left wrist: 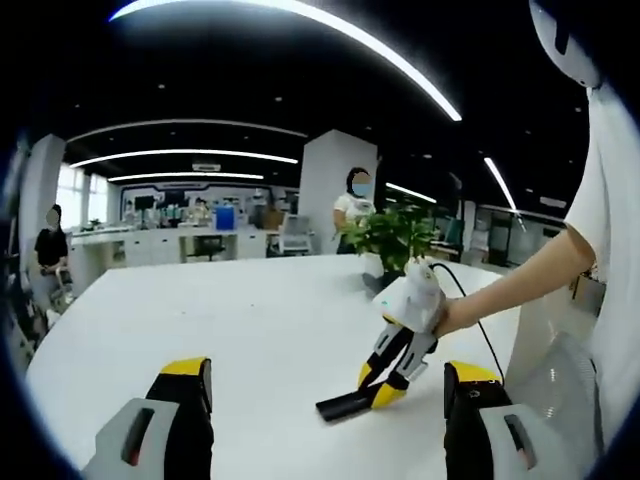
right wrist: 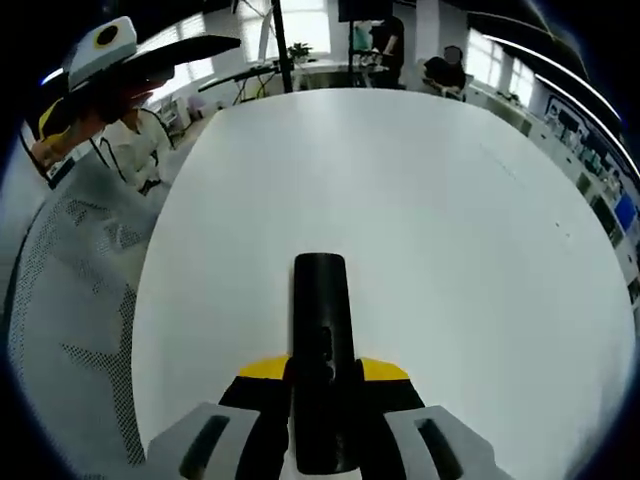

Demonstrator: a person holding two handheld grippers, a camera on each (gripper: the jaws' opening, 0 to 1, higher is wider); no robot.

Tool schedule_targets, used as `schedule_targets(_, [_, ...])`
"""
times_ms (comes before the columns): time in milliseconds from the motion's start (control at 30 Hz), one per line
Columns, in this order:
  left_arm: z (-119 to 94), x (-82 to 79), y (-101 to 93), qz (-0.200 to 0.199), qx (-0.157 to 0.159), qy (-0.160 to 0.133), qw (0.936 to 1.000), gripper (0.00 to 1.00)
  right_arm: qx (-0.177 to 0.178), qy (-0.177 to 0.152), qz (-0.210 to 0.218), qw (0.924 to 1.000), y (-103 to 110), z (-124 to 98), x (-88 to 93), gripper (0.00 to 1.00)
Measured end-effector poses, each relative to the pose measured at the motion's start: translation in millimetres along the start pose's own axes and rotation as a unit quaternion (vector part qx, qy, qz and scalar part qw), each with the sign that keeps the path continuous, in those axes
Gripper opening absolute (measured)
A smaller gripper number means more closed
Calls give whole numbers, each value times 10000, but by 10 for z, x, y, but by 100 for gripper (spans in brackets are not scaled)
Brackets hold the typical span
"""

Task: Press the specified remote control buttons in sequence, fully releasing each button before pressing the next.

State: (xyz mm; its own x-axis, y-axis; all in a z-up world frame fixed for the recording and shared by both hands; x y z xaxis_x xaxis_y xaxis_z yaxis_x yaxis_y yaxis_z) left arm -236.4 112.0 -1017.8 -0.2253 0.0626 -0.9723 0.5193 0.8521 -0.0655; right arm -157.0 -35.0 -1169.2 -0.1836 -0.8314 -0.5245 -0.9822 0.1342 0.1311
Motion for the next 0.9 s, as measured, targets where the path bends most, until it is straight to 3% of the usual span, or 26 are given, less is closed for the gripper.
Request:
schedule_targets(300, [-20, 21, 3, -35, -7, 26, 10000, 100, 72, 156, -83, 9998, -251, -31, -10, 21])
schedule_targets(567, [-58, 42, 13, -86, -14, 20, 10000, 100, 203, 445, -491, 9976, -475, -41, -21, 22])
schedule_targets(900, [-51, 64, 20, -87, -20, 46, 9999, 100, 311, 336, -602, 9971, -673, -53, -64, 22])
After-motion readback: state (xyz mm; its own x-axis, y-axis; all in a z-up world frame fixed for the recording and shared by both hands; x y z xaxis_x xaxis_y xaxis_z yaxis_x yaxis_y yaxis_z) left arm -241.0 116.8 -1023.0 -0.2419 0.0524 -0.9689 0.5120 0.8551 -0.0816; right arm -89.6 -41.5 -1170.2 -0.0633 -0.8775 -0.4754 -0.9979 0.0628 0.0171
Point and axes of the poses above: the point that each gripper's makers call its tool centre point, and the gripper's own axes: z roughly forward along the fingers, y roughly to its left, x roughly out of its underside, the point moved 3 cm from there along -z, roughly backward along the fingers, and after that the axes turned 4 degrees about -x, right-handed, at the moved point
